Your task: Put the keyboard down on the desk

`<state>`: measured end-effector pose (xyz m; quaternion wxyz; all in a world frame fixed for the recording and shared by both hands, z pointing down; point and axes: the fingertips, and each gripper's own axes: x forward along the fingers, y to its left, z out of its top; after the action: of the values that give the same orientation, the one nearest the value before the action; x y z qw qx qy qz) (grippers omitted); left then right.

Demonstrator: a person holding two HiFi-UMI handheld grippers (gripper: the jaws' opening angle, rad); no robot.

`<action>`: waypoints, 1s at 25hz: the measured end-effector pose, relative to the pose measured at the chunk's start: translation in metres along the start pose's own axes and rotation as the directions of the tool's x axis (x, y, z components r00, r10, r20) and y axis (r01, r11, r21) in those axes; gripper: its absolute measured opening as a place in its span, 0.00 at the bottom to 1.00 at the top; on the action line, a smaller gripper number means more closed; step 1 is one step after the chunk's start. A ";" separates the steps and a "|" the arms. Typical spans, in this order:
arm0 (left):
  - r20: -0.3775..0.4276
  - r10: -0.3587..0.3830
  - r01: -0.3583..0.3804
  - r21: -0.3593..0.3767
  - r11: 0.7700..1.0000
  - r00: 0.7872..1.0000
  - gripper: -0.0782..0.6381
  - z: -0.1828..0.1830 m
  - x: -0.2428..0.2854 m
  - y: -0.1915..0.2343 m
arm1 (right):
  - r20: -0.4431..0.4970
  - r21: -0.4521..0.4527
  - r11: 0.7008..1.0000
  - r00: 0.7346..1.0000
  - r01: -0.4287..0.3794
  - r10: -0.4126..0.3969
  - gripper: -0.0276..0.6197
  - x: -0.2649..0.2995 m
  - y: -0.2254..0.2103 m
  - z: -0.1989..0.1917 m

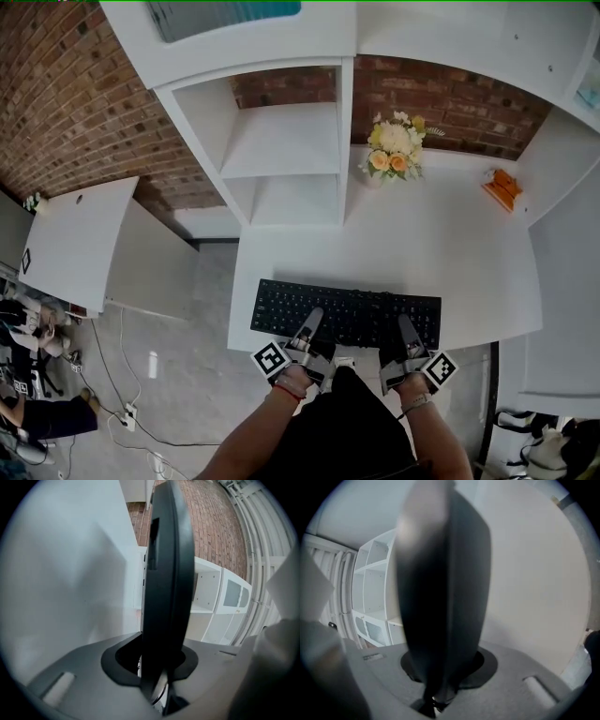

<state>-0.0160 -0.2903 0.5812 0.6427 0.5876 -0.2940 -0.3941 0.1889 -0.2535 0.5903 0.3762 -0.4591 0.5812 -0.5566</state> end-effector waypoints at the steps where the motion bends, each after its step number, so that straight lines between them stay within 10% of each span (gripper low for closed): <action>1: -0.001 0.009 -0.009 -0.001 1.000 1.000 0.20 0.000 0.005 0.002 | -0.002 0.002 1.000 1.000 0.008 -0.008 0.16 0.004 -0.001 0.004; 25: -0.020 0.249 -0.249 -0.044 0.967 0.968 0.20 0.011 0.088 0.047 | -0.032 0.137 0.968 0.978 0.210 -0.208 0.15 0.068 -0.031 0.059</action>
<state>0.0274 -0.3713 0.6218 0.7024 0.5340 -0.3517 -0.3127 0.2284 -0.3347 0.6201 0.3414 -0.4854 0.4927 -0.6364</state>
